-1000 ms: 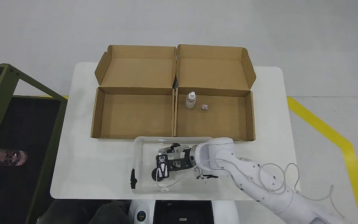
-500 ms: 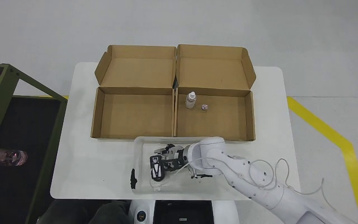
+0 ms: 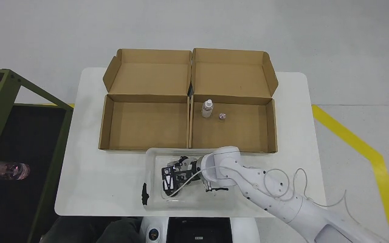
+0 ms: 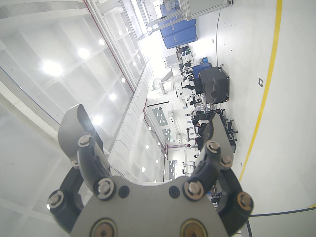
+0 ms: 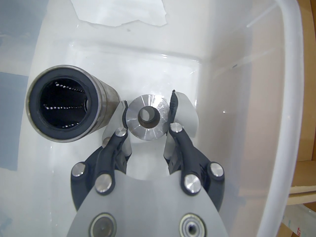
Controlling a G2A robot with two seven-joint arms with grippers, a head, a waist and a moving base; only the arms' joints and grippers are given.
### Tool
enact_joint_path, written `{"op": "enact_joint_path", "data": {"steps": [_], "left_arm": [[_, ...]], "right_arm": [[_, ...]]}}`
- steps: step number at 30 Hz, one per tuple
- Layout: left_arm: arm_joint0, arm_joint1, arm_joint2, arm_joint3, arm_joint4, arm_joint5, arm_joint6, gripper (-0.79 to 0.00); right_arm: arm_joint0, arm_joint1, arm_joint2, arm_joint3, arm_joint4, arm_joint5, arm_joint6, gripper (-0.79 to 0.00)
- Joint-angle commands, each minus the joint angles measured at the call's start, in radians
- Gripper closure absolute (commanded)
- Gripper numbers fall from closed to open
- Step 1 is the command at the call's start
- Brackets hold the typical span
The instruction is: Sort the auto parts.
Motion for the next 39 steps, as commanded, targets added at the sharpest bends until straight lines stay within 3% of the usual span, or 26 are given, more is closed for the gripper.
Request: {"op": "enact_joint_path", "data": {"steps": [1, 5, 19, 39], "left_arm": [[0.0, 0.0, 0.0, 0.0, 0.0, 0.0, 0.0, -0.785], [0.0, 0.0, 0.0, 0.0, 0.0, 0.0, 0.0, -0.785], [0.0, 0.0, 0.0, 0.0, 0.0, 0.0, 0.0, -0.785], [0.0, 0.0, 0.0, 0.0, 0.0, 0.0, 0.0, -0.785]], "right_arm": [[0.0, -0.002, 0.002, 0.004, 0.004, -0.006, -0.002, -0.175], [-0.002, -0.003, 0.01, 0.009, 0.012, -0.016, -0.01, -0.003], [-0.033, 0.012, 0.079, -0.068, 0.054, -0.062, -0.031, 0.0], [-0.099, 0.066, 0.303, -0.25, 0.175, -0.125, -0.111, 0.0]]}}
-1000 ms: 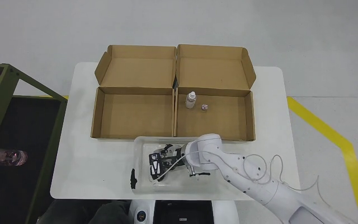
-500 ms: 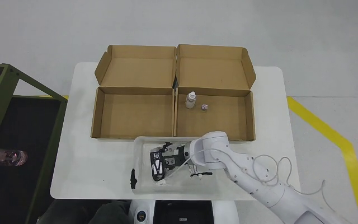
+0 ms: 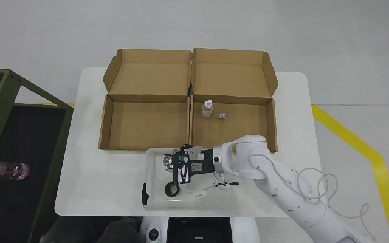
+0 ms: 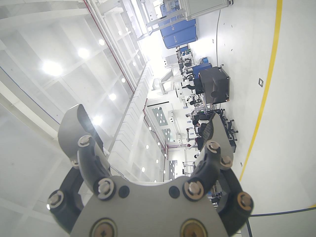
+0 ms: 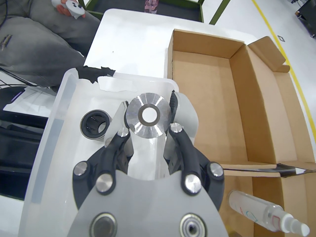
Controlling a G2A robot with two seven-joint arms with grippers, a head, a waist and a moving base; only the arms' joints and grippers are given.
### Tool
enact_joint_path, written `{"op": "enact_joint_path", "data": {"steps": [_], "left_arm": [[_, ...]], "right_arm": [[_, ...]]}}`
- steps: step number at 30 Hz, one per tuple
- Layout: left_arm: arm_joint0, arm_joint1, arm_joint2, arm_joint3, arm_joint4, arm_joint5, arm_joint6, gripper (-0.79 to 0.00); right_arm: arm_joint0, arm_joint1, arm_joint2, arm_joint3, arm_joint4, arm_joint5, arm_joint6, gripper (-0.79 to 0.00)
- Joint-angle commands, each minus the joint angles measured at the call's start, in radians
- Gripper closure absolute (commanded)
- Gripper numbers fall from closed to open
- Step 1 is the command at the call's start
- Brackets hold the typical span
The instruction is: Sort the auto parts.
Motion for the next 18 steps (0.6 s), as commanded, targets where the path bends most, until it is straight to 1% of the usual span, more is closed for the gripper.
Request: {"op": "enact_joint_path", "data": {"steps": [1, 10, 18], "left_arm": [[0.0, 0.0, 0.0, 0.0, 0.0, 0.0, 0.0, -0.785], [0.0, 0.0, 0.0, 0.0, 0.0, 0.0, 0.0, -0.785], [0.0, 0.0, 0.0, 0.0, 0.0, 0.0, 0.0, -0.785]], "right_arm": [[-0.004, 0.005, 0.03, -0.009, 0.022, -0.008, -0.015, 0.0], [-0.013, 0.023, 0.13, -0.013, 0.106, -0.03, -0.068, 0.0], [0.015, 0.024, 0.162, 0.051, 0.168, -0.019, -0.103, 0.0]]}}
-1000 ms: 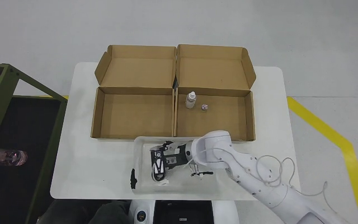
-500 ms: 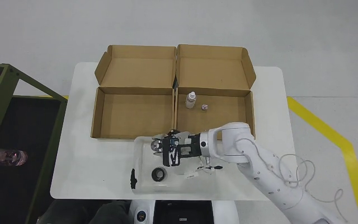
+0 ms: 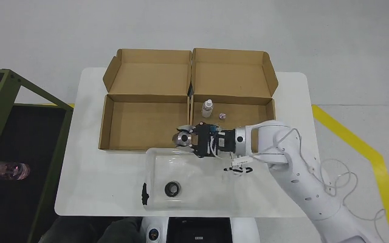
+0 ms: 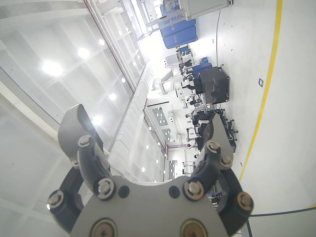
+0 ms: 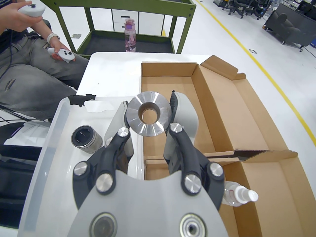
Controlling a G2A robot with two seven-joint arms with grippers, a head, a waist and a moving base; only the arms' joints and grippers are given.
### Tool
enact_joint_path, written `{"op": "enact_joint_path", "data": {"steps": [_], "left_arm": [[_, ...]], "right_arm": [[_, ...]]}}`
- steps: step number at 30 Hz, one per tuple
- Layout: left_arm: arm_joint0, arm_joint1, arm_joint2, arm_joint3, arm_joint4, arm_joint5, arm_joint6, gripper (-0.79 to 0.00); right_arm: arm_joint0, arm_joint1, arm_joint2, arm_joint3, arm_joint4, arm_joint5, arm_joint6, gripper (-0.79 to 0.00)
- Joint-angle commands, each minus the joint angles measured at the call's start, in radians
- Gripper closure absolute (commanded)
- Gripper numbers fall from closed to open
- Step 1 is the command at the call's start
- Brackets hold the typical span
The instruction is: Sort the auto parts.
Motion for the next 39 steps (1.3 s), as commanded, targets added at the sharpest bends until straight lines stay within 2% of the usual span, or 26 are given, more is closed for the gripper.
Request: {"op": "enact_joint_path", "data": {"steps": [1, 15, 39], "left_arm": [[0.0, 0.0, 0.0, 0.0, 0.0, 0.0, 0.0, -0.785], [0.0, 0.0, 0.0, 0.0, 0.0, 0.0, 0.0, -0.785], [0.0, 0.0, 0.0, 0.0, 0.0, 0.0, 0.0, -0.785]], "right_arm": [[0.014, -0.002, 0.002, 0.024, 0.016, 0.008, -0.005, 0.0], [0.144, -0.042, -0.097, 0.202, 0.058, 0.097, -0.02, 0.0], [0.375, -0.158, -0.312, 0.483, -0.037, 0.269, 0.029, 0.0]]}}
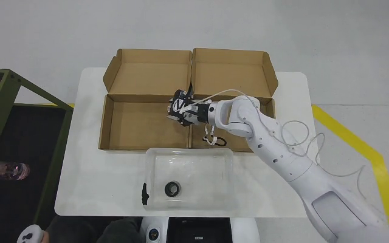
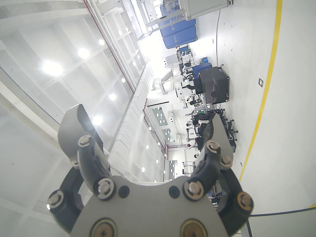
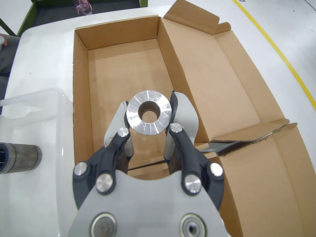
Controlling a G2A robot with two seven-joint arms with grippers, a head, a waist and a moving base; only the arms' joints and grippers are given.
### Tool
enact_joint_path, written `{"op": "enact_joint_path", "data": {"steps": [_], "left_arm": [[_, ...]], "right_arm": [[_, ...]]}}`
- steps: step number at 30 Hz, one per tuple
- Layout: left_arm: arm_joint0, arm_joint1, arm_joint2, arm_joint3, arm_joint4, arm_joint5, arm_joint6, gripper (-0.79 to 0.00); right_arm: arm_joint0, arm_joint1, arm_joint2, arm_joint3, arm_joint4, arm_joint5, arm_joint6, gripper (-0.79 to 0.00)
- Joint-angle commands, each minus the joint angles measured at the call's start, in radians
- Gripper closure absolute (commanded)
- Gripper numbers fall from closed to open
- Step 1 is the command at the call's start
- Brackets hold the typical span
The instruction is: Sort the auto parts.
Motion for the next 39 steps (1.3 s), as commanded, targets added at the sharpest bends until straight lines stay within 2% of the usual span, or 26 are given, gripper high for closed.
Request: {"op": "enact_joint_path", "data": {"steps": [1, 21, 39], "left_arm": [[0.0, 0.0, 0.0, 0.0, 0.0, 0.0, 0.0, -0.785], [0.0, 0.0, 0.0, 0.0, 0.0, 0.0, 0.0, -0.785], [0.0, 0.0, 0.0, 0.0, 0.0, 0.0, 0.0, -0.785]], "right_arm": [[0.017, -0.011, -0.019, 0.023, -0.013, 0.009, 0.008, 0.0], [0.135, -0.131, -0.156, 0.244, -0.075, 0.074, 0.063, -0.003], [0.167, -0.212, -0.207, 0.354, -0.127, 0.092, 0.093, -0.129]]}}
